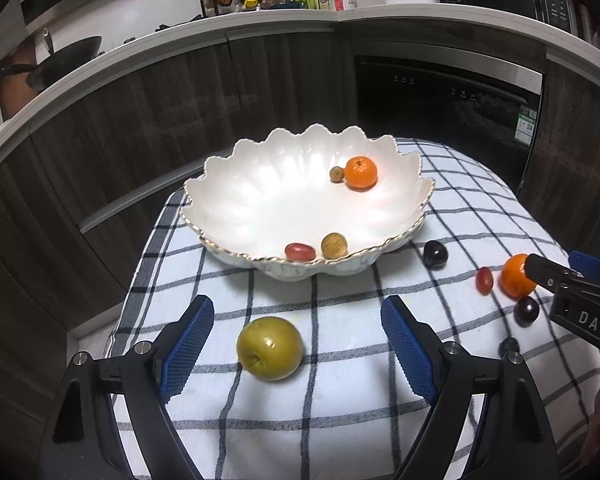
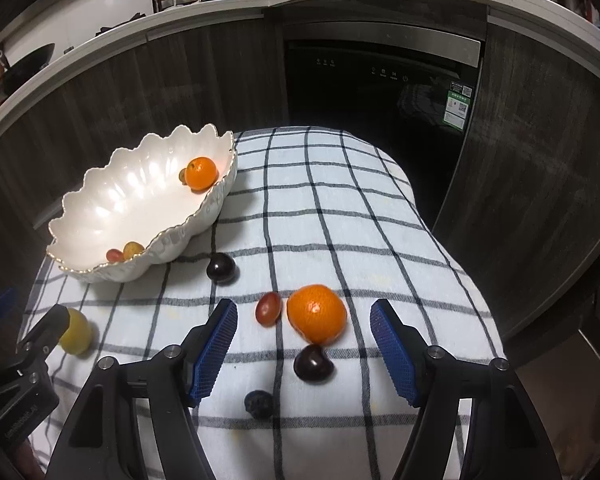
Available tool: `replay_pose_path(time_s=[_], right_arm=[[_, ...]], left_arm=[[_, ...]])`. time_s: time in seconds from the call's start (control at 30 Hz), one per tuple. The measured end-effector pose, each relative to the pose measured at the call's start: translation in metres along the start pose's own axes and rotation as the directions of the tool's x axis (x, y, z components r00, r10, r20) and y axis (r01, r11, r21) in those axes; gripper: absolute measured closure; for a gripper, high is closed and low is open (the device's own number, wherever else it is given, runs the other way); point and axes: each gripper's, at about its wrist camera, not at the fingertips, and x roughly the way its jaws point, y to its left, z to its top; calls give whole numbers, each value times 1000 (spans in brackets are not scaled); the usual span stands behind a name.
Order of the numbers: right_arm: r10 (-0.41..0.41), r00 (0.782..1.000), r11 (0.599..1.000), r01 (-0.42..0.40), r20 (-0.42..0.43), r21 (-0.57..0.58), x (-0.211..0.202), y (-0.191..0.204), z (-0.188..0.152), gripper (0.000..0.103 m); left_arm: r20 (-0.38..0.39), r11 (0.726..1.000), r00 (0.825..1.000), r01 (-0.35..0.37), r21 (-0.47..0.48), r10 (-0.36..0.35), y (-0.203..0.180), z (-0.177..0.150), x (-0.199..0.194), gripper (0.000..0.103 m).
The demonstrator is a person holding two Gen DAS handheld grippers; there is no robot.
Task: Organize fruits
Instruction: 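Withdraw both tools from the bowl toward the pear and dark grape, then grasp the green-yellow pear with the left tool while the right tool grasps the dark grape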
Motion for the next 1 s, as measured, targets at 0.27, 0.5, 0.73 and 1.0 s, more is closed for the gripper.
replay_pose_path(time_s=[0.27,0.5,0.73,1.0], right_arm=[[-18,1000,1000,18,12,-3,1,4,-7,33],[-37,999,999,37,2,-6,8,7,-16,33],[-60,998,998,60,-38,-2,23,5,-24,34],[-66,995,998,66,-70,1,34,4,-29,43]], left_arm=[[-15,1000,1000,-24,-13,23,4,-9,11,17],[-31,999,998,-49,-21,48,6,-20,22,17],[-52,997,997,-62,-34,60,7,-26,30,17],[-85,997,994,-67,-40,63,6,-30,40,21]])
